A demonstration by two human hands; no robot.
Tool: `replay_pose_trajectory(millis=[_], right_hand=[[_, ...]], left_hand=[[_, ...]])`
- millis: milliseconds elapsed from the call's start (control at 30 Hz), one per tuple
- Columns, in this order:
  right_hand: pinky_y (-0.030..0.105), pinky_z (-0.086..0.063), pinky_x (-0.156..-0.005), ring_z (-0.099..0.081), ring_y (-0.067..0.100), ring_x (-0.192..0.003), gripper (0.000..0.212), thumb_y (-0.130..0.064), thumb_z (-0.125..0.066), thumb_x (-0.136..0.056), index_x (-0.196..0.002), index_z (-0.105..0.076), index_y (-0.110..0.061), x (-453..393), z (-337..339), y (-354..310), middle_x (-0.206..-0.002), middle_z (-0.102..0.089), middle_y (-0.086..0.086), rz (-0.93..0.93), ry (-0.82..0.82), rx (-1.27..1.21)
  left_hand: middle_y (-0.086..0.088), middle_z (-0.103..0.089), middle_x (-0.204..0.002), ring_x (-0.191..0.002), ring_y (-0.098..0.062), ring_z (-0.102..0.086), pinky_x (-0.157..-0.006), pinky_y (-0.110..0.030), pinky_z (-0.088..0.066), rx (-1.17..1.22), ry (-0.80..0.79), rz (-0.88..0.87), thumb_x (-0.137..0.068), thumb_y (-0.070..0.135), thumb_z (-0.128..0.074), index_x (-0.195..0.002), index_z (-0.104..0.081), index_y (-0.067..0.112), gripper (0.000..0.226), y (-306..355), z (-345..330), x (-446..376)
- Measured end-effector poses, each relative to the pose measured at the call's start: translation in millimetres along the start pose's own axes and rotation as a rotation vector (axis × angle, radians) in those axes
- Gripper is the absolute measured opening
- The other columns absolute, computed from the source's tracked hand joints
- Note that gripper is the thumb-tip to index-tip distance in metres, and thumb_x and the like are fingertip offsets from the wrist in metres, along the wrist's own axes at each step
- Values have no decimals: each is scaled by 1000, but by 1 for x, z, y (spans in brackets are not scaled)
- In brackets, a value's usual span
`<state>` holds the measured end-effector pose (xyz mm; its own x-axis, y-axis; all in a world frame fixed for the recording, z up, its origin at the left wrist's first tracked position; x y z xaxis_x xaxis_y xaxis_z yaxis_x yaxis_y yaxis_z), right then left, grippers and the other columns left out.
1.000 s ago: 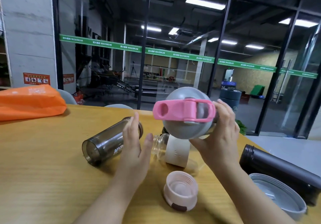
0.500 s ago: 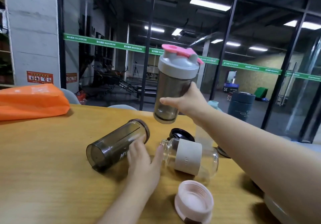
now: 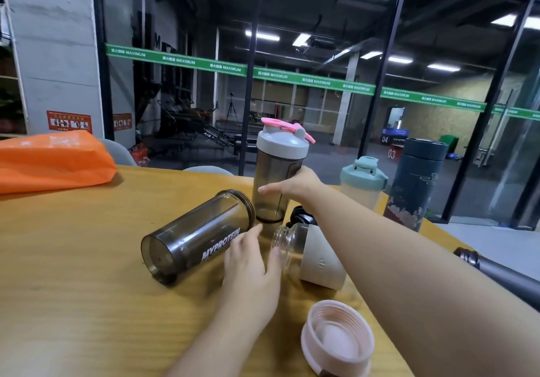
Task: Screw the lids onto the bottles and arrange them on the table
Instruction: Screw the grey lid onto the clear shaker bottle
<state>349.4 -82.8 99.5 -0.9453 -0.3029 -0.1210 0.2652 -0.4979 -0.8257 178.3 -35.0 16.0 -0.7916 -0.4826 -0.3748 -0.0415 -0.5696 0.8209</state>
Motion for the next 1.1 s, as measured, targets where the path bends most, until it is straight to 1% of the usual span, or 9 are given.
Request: replay_pose_trajectory(millis=[67, 233, 567, 700, 867, 933, 1000, 1067, 1100], right_hand=[[46, -48, -99, -53, 29, -120, 108, -46, -92, -40, -132, -46, -14, -1, -5, 0, -130, -57, 7, -16, -24, 21], [46, -47, -100, -49, 32, -125, 104, -42, -91, -52, -137, -41, -9, 3, -9, 1, -136, -52, 11, -60, -57, 83], [45, -42, -101, -41, 36, -132, 102, -40, -86, -63, -143, -32, -8, 6, -10, 3, -145, -42, 15, -95, -109, 123], [47, -41, -102, -41, 36, -132, 104, -41, -87, -60, -143, -33, -9, 6, -14, 5, -145, -43, 14, -94, -136, 102], [47, -40, -103, -39, 36, -133, 106, -44, -86, -60, -145, -31, -11, 7, -16, 6, -147, -41, 13, -93, -166, 109], [49, -37, -104, -37, 37, -135, 107, -49, -83, -63, -146, -28, -11, 8, -13, 5, -150, -37, 14, -107, -193, 154], [52, -33, -107, -31, 39, -138, 109, -53, -78, -67, -149, -21, -10, 11, -6, 4, -154, -29, 15, -138, -226, 222], [53, -31, -108, -27, 40, -140, 112, -54, -78, -67, -151, -17, -11, 11, 7, 5, -156, -24, 15, -154, -219, 287], [53, -32, -107, -28, 39, -140, 113, -54, -78, -65, -151, -18, -12, 11, 14, 7, -156, -24, 14, -155, -209, 339]], left_hand=[[6, -28, -148, -140, -11, -18, -112, -28, -18, -11, 1, -4, -99, 32, -40, -145, -28, 25, 48, -1, 0, -1], [6, -31, -145, -138, -12, -22, -110, -28, -21, -23, -3, -5, -99, 32, -40, -142, -32, 27, 44, 0, 1, -2], [6, -32, -142, -136, -12, -24, -107, -27, -24, -29, 5, -7, -98, 32, -43, -140, -34, 27, 42, 3, 0, -1], [5, -34, -139, -134, -12, -26, -104, -23, -23, -28, 11, -35, -98, 32, -45, -138, -37, 25, 41, 5, -1, 0], [5, -34, -140, -134, -12, -26, -105, -24, -23, -24, 22, -35, -97, 31, -46, -138, -37, 24, 43, 5, 0, 0], [5, -33, -141, -134, -12, -25, -106, -25, -23, -12, 27, -34, -97, 32, -46, -139, -35, 24, 44, 5, 1, 0], [5, -33, -142, -135, -12, -25, -107, -25, -22, 7, 37, -34, -97, 32, -47, -140, -35, 24, 45, 4, 1, -1], [4, -34, -142, -135, -11, -25, -108, -26, -22, 30, 56, -39, -96, 31, -48, -140, -34, 22, 47, 4, 2, -1], [4, -35, -141, -134, -12, -25, -108, -25, -22, 44, 69, -42, -95, 30, -49, -140, -33, 22, 48, 3, 2, -1]])
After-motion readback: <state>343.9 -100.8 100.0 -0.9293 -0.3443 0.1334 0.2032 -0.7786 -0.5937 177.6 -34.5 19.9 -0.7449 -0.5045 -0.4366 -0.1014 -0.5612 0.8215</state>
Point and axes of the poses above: each hand's wrist, its own x-axis away from the middle knuckle, its own z-axis out of the back of the hand, y = z × x, the point moved 5 cm from there along -x, towards the middle knuckle
